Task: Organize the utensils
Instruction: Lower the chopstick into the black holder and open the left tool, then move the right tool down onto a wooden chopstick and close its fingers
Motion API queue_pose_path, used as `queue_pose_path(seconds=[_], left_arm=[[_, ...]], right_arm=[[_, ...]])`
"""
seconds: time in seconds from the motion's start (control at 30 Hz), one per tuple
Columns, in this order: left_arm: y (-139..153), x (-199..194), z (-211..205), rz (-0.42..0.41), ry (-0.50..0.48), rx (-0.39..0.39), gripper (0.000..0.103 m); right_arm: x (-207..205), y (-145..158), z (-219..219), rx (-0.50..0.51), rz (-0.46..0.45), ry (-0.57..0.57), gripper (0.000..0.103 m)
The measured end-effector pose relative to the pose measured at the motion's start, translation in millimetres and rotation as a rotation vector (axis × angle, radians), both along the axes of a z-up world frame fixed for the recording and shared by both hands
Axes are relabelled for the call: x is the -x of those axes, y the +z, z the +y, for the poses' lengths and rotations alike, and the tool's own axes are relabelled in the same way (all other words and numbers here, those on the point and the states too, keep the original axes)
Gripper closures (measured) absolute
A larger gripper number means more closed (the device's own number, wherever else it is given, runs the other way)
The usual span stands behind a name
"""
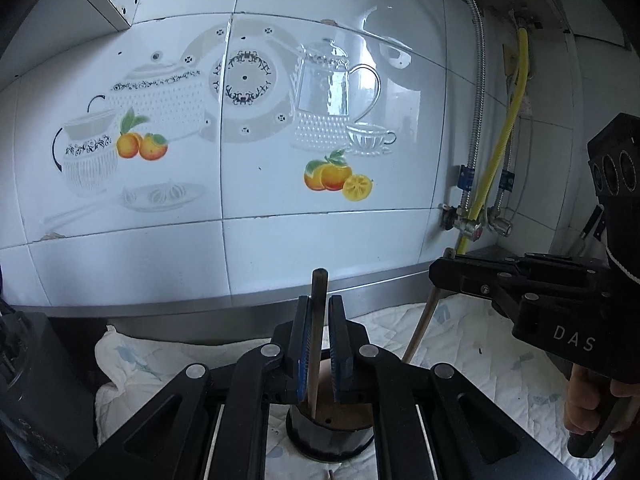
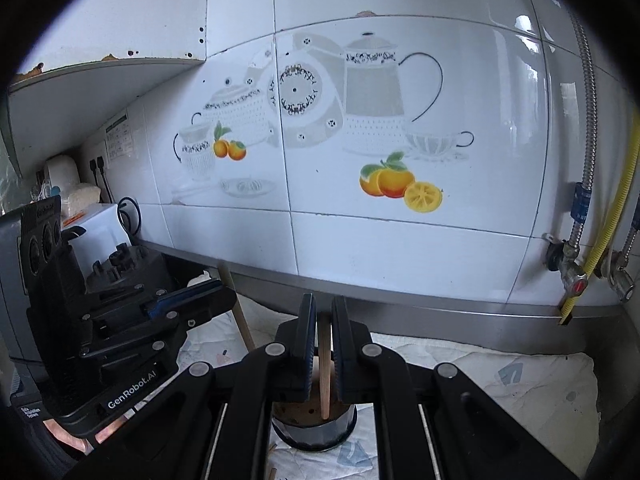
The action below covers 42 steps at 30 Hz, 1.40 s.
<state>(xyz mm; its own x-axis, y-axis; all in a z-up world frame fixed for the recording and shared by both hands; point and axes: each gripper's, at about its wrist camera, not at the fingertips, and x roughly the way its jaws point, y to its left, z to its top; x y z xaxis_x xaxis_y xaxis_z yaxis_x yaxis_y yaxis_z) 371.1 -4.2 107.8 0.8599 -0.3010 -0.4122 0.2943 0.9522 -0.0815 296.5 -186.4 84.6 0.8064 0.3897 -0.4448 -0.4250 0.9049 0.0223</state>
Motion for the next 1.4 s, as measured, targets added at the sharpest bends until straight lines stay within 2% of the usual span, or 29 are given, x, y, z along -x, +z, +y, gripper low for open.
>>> queue_pose_path(seconds=[0.03,0.07,0.1,0.13,0.17,0.2,0.47,0.7,0.97,1.2,1.4], left_arm=[[0.4,1.9,-0.3,0.006,-0.005,-0.001,0.080],[1.1,4.4,-1.1,0.007,-0.009,-0.005,0.057],[1.1,7.0,-1.4,0.006,-0.003,-0.012,0.042],[2.3,11.3,-1.5,0.001,0.000,-0.014,0.039],[3.7,15.9,-1.8,-0.004,-0.002,-0.018,0.039],[4.8,20.3,-1.8,-0.005,0.002,-0.025,0.039],[11.6,64.6,3.5,0.017,0.016,-0.063,0.038],[-0.8,121.9,5.1,0.043,0.041,-0.099,0.035],[-30.9,180.9,2.6,0.097,0.035,-0.122,0.035],[-68.4,224.0,1.5,0.160,0.026,-0.094,0.035],[-93.8,237.4,4.1,0.217,0.044,-0.055,0.035]], right_arm=[[0.2,-1.4,-0.9,0.004,0.004,-0.005,0.092],[1.3,-2.4,-2.2,0.009,0.005,-0.011,0.089],[2.1,-2.8,-3.4,0.012,0.008,-0.013,0.080],[3.9,-2.7,-5.1,0.010,0.007,-0.016,0.074],[6.0,-2.2,-6.4,0.011,0.001,-0.023,0.065],[9.4,-1.2,-8.3,0.011,-0.008,-0.028,0.061],[45.8,3.6,-24.5,0.015,-0.015,-0.038,0.057],[89.7,-10.2,-38.7,-0.004,0.017,-0.038,0.051],[138.8,-41.7,-52.6,-0.025,0.070,-0.036,0.051],[173.8,-72.8,-68.1,-0.037,0.131,-0.054,0.051],[202.9,-100.8,-65.1,0.007,0.166,-0.036,0.051]])
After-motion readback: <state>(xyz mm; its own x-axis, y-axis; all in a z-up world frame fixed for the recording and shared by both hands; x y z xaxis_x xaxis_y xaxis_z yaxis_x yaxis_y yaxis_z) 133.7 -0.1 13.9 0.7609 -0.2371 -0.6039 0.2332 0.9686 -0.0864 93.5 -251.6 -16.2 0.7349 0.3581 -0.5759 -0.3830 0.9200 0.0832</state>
